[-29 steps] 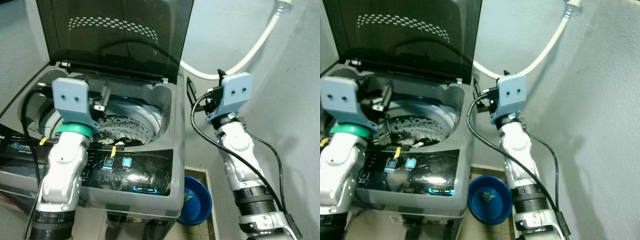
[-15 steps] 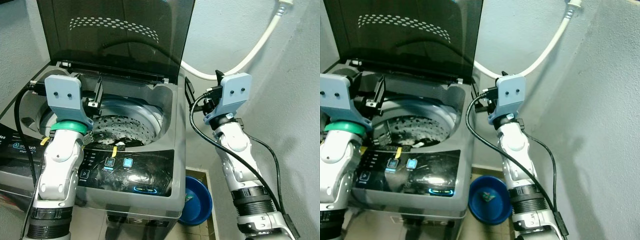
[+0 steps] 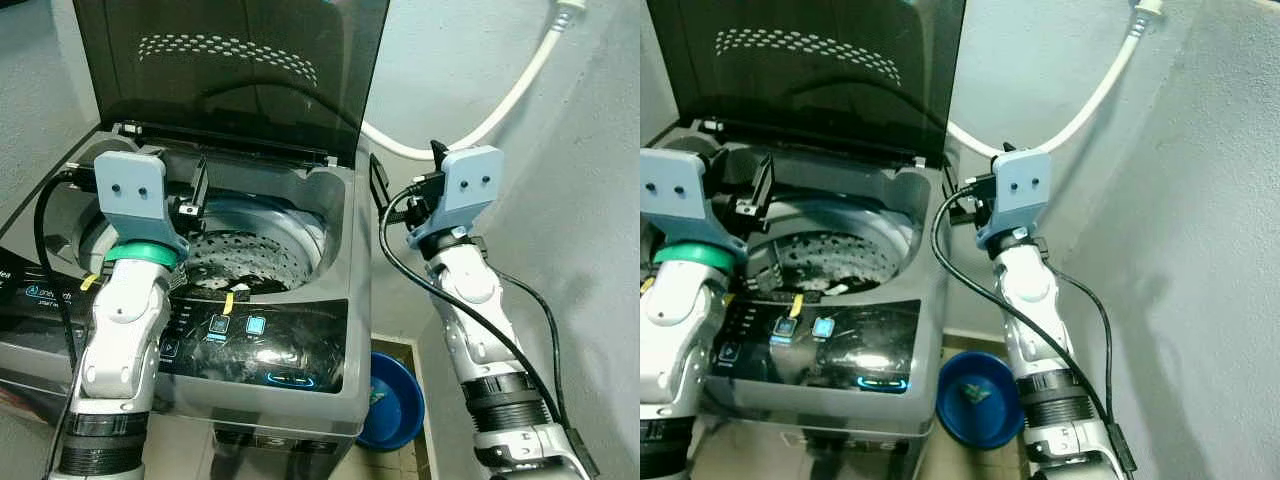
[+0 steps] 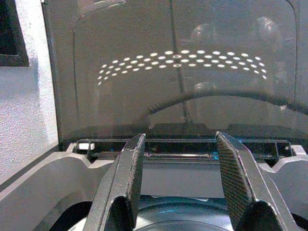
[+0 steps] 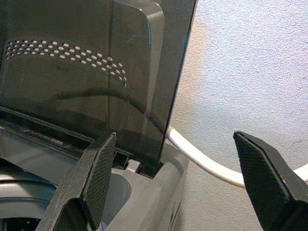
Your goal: Clothes washing
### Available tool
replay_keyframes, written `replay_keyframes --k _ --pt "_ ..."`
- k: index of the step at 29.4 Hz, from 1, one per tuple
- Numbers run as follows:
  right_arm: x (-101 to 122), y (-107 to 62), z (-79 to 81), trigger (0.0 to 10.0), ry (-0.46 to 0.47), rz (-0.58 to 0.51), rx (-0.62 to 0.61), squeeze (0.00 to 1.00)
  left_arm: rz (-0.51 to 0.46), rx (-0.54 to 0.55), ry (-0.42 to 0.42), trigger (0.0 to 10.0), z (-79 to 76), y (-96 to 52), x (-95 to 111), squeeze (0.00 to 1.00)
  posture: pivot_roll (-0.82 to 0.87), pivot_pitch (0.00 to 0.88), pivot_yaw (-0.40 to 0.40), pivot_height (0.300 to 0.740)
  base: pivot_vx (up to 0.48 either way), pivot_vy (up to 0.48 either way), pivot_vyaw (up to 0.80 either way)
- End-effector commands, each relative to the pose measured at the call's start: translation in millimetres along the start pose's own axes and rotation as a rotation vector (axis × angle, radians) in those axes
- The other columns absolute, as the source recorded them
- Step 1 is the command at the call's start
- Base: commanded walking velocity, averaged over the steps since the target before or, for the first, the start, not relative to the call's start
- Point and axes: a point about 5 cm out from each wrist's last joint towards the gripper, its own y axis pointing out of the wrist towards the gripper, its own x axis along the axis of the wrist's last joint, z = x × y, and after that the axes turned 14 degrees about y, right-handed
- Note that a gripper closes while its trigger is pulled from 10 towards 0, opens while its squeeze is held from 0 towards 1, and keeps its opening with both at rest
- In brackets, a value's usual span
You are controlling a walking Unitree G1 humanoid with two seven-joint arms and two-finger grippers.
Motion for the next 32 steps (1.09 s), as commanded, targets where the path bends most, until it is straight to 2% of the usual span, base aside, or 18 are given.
replay_keyframes --k 1,32 --pt "-3.2 -4.5 -4.9 10.0 0.002 0.014 -0.026 0.0 -0.01 -0.009 0.007 10.0 -2.9 1.8 1.4 0.0 0.09 0.0 -0.03 0.74 -0.244 0.0 0.0" --pt "-3.3 -5.7 -2.3 10.0 -0.022 0.018 -0.005 0.0 -0.014 -0.01 0.008 10.0 -2.9 3.5 2.9 0.0 0.09 0.0 -0.025 0.74 -0.306 0.0 0.0"
